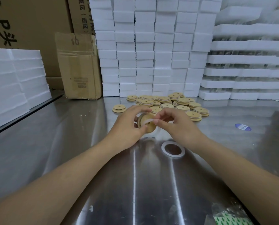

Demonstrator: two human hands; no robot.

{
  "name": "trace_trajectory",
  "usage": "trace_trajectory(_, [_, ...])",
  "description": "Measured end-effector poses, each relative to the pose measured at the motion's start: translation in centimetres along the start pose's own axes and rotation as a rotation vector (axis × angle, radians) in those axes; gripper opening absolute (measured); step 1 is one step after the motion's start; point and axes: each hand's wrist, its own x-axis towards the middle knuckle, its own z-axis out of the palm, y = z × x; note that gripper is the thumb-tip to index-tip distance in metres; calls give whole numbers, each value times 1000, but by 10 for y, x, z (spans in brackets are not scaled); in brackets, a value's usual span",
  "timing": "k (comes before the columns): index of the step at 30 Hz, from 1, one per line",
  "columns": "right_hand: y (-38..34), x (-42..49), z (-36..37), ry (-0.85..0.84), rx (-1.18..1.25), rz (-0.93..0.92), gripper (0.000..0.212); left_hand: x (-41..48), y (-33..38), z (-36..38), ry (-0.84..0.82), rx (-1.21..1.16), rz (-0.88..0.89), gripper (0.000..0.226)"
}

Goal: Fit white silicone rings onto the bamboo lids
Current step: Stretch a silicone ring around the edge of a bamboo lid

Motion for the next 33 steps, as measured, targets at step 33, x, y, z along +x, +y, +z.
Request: trace_trajectory(33, [23, 8, -11, -70, -25, 108, 19, 6, -7, -12, -55, -220, -135, 30])
